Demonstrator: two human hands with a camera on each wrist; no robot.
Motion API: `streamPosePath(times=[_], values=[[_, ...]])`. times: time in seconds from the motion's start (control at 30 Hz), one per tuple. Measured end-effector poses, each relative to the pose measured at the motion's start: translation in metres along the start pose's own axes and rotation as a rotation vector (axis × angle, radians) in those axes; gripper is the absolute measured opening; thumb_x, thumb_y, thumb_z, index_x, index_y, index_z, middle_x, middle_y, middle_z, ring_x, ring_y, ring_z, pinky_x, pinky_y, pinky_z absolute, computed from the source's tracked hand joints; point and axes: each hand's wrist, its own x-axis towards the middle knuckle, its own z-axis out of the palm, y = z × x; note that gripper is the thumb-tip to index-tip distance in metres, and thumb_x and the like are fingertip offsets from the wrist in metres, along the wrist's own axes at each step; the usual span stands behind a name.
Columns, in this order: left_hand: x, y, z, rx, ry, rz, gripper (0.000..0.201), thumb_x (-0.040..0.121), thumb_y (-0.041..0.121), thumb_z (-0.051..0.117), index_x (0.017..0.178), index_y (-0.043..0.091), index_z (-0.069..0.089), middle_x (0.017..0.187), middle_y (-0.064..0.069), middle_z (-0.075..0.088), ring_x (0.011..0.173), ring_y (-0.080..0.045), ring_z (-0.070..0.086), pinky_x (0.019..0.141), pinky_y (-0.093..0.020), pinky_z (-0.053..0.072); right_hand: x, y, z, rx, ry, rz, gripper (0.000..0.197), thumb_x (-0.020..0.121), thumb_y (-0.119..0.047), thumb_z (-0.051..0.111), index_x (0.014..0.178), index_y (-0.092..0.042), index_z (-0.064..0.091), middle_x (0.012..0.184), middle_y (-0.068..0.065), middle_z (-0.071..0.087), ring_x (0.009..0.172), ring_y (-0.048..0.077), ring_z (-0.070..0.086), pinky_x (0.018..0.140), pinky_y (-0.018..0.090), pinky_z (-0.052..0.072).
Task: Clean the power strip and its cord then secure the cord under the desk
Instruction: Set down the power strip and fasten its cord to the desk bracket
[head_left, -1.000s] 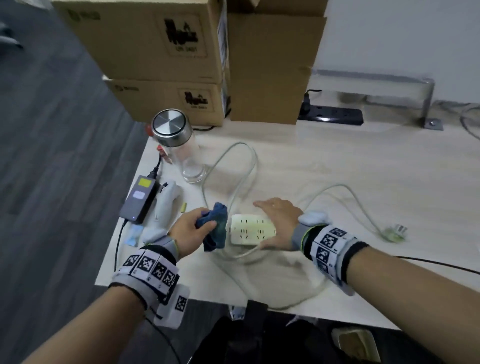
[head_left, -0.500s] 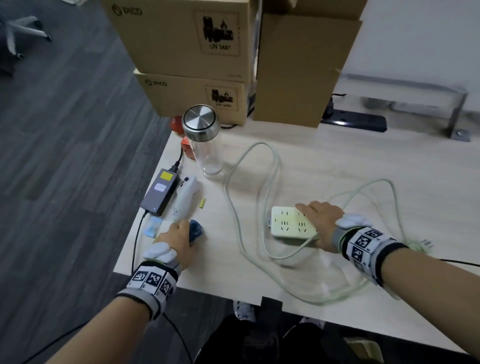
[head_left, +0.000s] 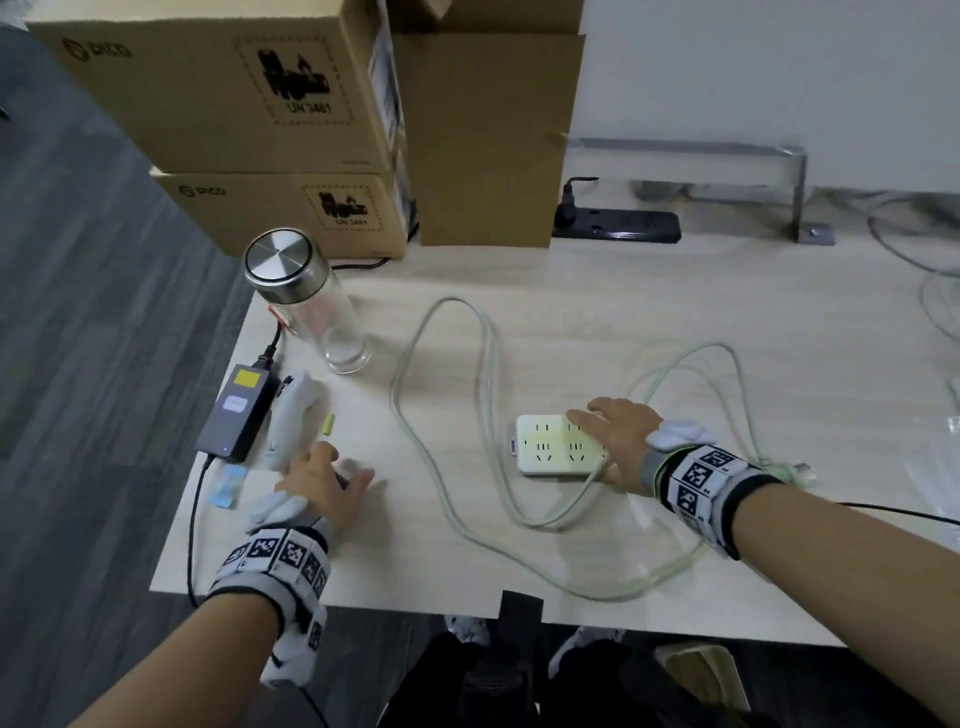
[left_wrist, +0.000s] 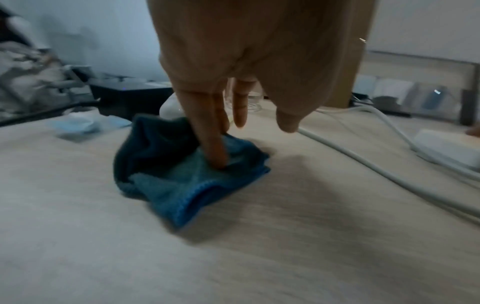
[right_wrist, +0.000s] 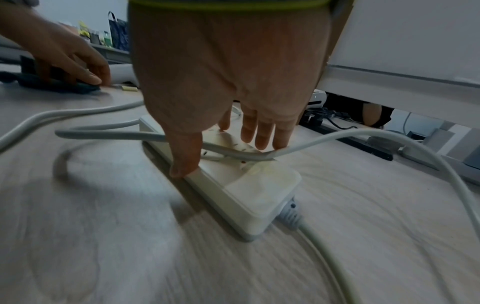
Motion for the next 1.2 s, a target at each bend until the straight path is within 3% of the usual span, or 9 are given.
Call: streamPosePath(times=[0.13,0.23,0.37,0.57,0.7,0.83,0.93,1.03,1.2], values=[[-0.001,0.012,0.010,0.106,0.117,0.006,0.033,0.094,0.046,0.032,0.111,0.024,0.049,0.124,-0.009,0.050,0.118,-0.032,0.040,0.096,-0.048,0.040,-0.008,0.012,-0.006,0.054,0.018,-0.008,0.083,0.080,-0.062,0.060,0.148,-0.031,0.021,0.152,0.001,0.026,0.135,0.024,0.029,0.108,0.034,0.029],[-0.005,0.012,0.014,0.114,0.112,0.007,0.021,0.095,0.023,0.040,0.112,0.018,0.051,0.126,-0.013,0.048,0.116,-0.033,0.041,0.102,-0.039,0.032,-0.009,0.015,-0.009,0.047,0.044,-0.043,0.075,0.084,-0.048,0.062,0.146,-0.030,0.025,0.149,0.002,0.029,0.133,0.024,0.032,0.108,0.034,0.031],[-0.016,0.037,0.015,0.065,0.149,-0.024,0.032,0.092,0.032,0.046,0.123,0.023,0.048,0.134,-0.011,0.041,0.121,-0.032,0.037,0.101,-0.047,0.038,-0.018,0.036,-0.016,0.039,0.115,-0.054,0.065,0.090,-0.039,0.058,0.146,-0.027,0.027,0.151,0.004,0.028,0.136,0.025,0.028,0.110,0.035,0.027],[-0.052,0.161,0.004,-0.199,0.174,0.429,0.057,0.084,0.042,0.062,0.134,0.024,0.043,0.141,-0.005,0.043,0.126,-0.026,0.043,0.105,-0.039,0.037,-0.031,0.080,-0.022,0.092,0.209,-0.009,0.062,0.090,-0.035,0.058,0.146,-0.025,0.032,0.156,0.006,0.021,0.141,0.025,0.021,0.112,0.038,0.025],[-0.076,0.223,0.023,0.106,0.070,0.646,0.107,0.062,0.076,0.062,0.148,0.032,0.015,0.155,0.003,0.021,0.143,-0.020,0.017,0.118,-0.041,0.015,-0.053,0.128,-0.014,0.122,0.236,0.139,0.064,0.090,-0.037,0.055,0.147,-0.027,0.026,0.156,0.004,0.016,0.140,0.026,0.021,0.109,0.037,0.027],[-0.089,0.240,0.048,0.424,-0.068,0.573,0.121,0.067,0.074,0.060,0.147,0.029,-0.018,0.160,0.003,-0.006,0.147,-0.021,-0.006,0.119,-0.047,0.001,-0.081,0.167,0.007,0.261,0.008,0.397,0.064,0.085,-0.053,0.056,0.136,-0.024,0.030,0.128,0.006,0.051,0.105,0.028,0.056,0.082,0.037,0.048],[-0.091,0.250,0.053,0.415,0.037,0.554,0.097,0.078,0.056,0.057,0.149,0.021,0.001,0.155,0.000,0.016,0.141,-0.023,0.018,0.117,-0.044,0.019,-0.096,0.180,0.031,0.323,-0.202,0.430,0.051,0.081,-0.060,0.055,0.115,-0.023,0.045,0.105,0.002,0.056,0.088,0.024,0.058,0.076,0.034,0.048],[-0.092,0.258,0.050,0.371,0.052,0.573,0.085,0.074,0.057,0.056,0.143,0.024,0.021,0.141,0.003,0.035,0.125,-0.021,0.036,0.105,-0.038,0.033,-0.106,0.182,0.044,0.350,-0.212,0.427,0.037,0.088,-0.054,0.045,0.109,-0.024,0.048,0.111,0.001,0.052,0.092,0.025,0.058,0.082,0.037,0.049],[-0.099,0.307,0.044,0.355,0.002,0.549,0.084,0.061,0.076,0.051,0.130,0.029,0.039,0.124,0.005,0.049,0.109,-0.020,0.048,0.090,-0.037,0.043,-0.113,0.188,0.021,0.563,0.075,0.543,0.026,0.090,-0.045,0.042,0.089,-0.020,0.048,0.088,0.000,0.055,0.070,0.022,0.053,0.062,0.030,0.039]])
